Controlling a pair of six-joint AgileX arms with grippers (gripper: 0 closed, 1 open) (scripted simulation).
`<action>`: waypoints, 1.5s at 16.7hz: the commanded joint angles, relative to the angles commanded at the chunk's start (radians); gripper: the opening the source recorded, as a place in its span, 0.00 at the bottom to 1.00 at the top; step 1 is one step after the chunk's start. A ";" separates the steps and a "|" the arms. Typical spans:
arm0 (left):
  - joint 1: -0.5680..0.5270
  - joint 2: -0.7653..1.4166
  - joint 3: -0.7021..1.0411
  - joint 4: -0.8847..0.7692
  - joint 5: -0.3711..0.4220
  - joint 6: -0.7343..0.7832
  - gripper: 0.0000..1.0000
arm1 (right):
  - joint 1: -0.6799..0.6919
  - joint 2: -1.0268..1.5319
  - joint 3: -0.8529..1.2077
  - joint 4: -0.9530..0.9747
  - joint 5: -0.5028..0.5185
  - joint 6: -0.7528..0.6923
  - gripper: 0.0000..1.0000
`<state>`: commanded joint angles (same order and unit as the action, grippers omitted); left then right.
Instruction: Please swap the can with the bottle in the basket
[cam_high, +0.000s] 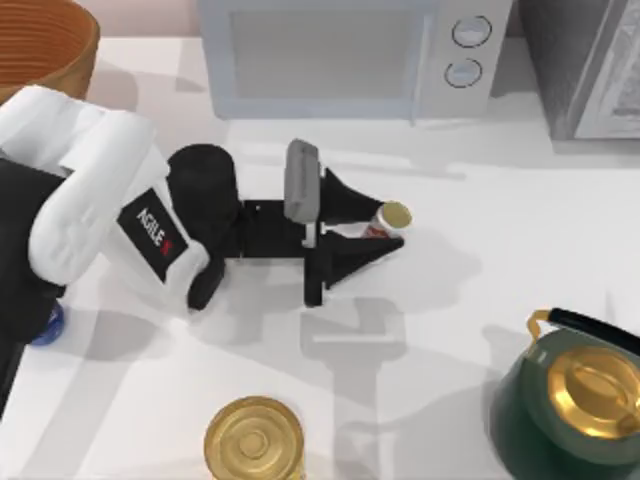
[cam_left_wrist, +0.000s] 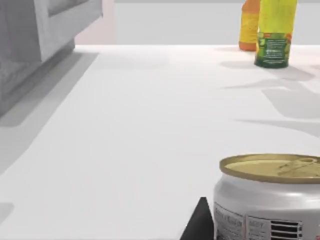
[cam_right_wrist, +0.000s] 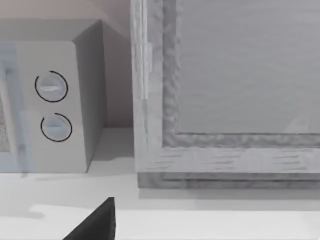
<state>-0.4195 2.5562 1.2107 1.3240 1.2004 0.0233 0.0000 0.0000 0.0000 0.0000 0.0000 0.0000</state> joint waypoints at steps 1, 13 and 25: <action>0.000 0.000 0.000 0.000 0.000 0.000 0.08 | 0.000 0.000 0.000 0.000 0.000 0.000 1.00; 0.000 0.000 0.000 0.000 0.000 0.000 0.98 | 0.000 0.000 0.000 0.000 0.000 0.000 1.00; 0.015 -0.030 -0.023 -0.028 -0.020 -0.006 1.00 | 0.000 0.000 0.000 0.000 0.000 0.000 1.00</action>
<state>-0.4050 2.5259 1.1876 1.2962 1.1804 0.0172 0.0000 0.0000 0.0000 0.0000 0.0000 0.0000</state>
